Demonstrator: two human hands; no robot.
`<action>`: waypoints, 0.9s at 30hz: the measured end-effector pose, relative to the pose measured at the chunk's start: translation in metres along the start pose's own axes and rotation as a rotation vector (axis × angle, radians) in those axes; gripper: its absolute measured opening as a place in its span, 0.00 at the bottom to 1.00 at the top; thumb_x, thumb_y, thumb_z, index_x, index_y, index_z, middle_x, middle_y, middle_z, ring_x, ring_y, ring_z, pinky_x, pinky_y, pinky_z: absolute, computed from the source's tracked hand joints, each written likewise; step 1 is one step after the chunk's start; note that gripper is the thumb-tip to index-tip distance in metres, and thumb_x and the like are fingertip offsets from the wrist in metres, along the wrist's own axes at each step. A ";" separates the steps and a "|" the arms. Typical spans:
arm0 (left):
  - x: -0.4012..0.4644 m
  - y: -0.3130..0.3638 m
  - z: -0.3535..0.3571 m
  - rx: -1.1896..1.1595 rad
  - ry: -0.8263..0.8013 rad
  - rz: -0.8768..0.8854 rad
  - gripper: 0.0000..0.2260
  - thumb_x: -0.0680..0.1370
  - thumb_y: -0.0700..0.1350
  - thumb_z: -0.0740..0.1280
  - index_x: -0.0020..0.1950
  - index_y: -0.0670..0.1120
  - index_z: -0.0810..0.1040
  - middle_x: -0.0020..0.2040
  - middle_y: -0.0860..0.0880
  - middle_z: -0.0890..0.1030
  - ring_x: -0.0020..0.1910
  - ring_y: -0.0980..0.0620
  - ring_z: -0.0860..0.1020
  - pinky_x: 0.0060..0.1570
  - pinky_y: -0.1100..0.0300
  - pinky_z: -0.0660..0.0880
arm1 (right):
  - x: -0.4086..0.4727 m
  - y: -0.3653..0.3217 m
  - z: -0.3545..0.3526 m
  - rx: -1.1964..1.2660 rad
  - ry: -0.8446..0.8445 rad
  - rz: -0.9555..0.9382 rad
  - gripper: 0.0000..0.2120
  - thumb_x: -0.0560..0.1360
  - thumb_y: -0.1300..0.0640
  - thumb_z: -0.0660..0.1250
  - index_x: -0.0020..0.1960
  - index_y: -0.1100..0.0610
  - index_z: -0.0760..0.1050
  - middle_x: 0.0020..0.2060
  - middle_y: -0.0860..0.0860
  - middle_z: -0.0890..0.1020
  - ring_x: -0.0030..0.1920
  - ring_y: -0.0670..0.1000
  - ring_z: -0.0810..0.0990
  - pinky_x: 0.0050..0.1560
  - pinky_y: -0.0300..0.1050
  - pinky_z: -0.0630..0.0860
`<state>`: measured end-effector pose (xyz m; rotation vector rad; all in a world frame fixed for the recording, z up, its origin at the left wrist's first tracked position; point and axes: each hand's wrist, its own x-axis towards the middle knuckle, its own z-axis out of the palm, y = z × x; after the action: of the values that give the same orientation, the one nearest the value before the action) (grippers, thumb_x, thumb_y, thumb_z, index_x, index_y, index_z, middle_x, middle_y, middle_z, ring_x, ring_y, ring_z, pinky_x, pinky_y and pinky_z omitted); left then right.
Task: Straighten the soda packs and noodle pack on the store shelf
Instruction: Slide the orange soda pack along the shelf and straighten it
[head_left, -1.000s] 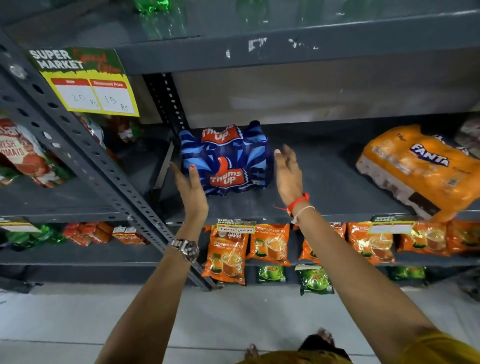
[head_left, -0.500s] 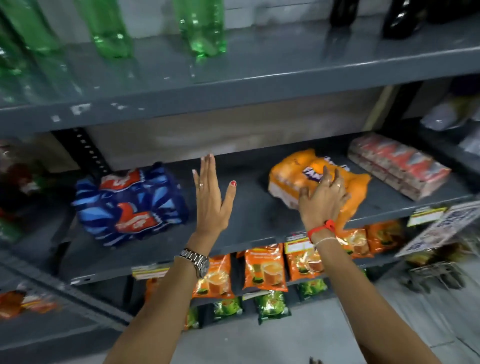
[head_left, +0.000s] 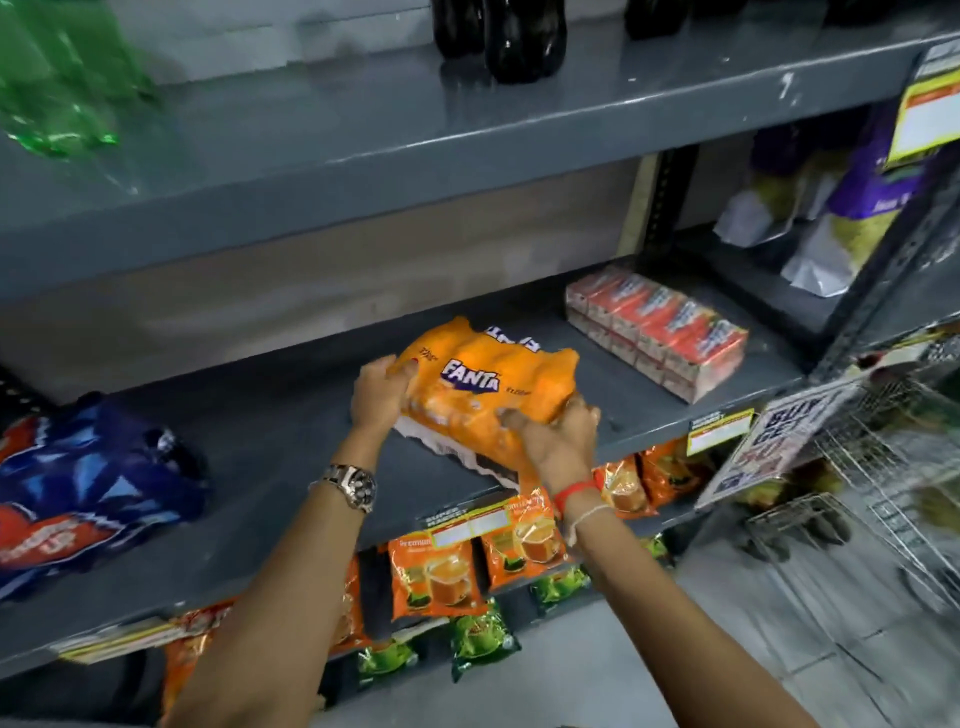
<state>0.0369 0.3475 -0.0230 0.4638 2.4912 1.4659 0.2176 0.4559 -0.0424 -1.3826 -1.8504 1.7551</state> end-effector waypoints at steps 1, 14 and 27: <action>0.005 0.000 -0.003 0.084 -0.030 -0.036 0.18 0.73 0.52 0.66 0.44 0.36 0.79 0.42 0.40 0.79 0.43 0.46 0.77 0.47 0.49 0.73 | 0.011 -0.015 -0.002 -0.001 0.065 -0.105 0.22 0.66 0.54 0.76 0.53 0.63 0.72 0.61 0.59 0.71 0.58 0.59 0.74 0.63 0.52 0.73; -0.074 -0.039 0.022 -0.143 0.420 0.105 0.22 0.76 0.41 0.67 0.68 0.38 0.68 0.58 0.38 0.80 0.56 0.42 0.79 0.56 0.50 0.77 | 0.065 -0.018 -0.017 -0.278 -0.260 -0.839 0.50 0.68 0.62 0.75 0.77 0.57 0.44 0.68 0.60 0.60 0.66 0.54 0.65 0.64 0.44 0.63; -0.138 -0.048 0.071 -0.279 0.454 0.027 0.30 0.79 0.48 0.62 0.77 0.50 0.50 0.78 0.52 0.55 0.77 0.55 0.55 0.76 0.51 0.55 | 0.089 -0.041 -0.006 0.148 -0.366 -0.498 0.28 0.77 0.39 0.53 0.74 0.48 0.59 0.72 0.51 0.62 0.67 0.47 0.64 0.71 0.50 0.64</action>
<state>0.1817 0.3321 -0.0958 0.1215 2.5344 2.0874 0.1566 0.5328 -0.0427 -0.5014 -1.9632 1.8978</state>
